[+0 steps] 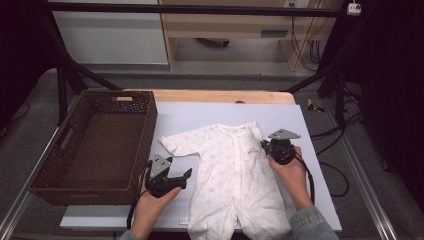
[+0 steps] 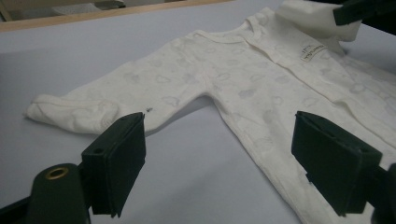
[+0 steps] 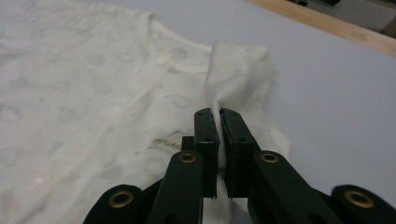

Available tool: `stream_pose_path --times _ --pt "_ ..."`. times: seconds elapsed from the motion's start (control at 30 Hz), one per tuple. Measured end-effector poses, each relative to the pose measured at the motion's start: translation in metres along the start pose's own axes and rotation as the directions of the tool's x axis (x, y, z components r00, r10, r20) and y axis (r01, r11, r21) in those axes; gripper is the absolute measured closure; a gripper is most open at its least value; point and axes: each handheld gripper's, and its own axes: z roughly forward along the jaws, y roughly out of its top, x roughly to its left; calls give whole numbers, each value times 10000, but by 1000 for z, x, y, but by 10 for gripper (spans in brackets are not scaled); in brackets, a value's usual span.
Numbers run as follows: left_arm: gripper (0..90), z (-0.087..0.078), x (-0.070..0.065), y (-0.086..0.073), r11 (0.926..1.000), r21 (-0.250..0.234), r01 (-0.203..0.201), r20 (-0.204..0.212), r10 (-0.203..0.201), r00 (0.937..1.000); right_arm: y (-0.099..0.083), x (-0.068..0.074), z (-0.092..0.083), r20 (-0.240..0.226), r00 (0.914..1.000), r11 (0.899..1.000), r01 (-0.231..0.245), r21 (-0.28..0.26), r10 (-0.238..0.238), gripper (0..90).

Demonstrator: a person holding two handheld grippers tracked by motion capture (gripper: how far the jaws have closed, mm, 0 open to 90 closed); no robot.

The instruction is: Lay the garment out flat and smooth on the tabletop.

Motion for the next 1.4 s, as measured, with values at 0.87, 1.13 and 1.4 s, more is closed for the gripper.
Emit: stream_pose_path --times 0.87,1.13,1.4 --pt "203 -8 7 3 9983 -581 97 -357 -118 9993 2 -42 30 336 9895 9860 -1431 854 1407 611" --pt "205 -7 6 3 9985 -532 91 -311 -108 9995 -10 -53 38 265 9708 9654 -2398 1030 2383 607" --pt "207 -7 7 3 9984 -551 93 -345 -112 9993 -10 -46 42 393 9824 9756 -1861 1164 1827 746"
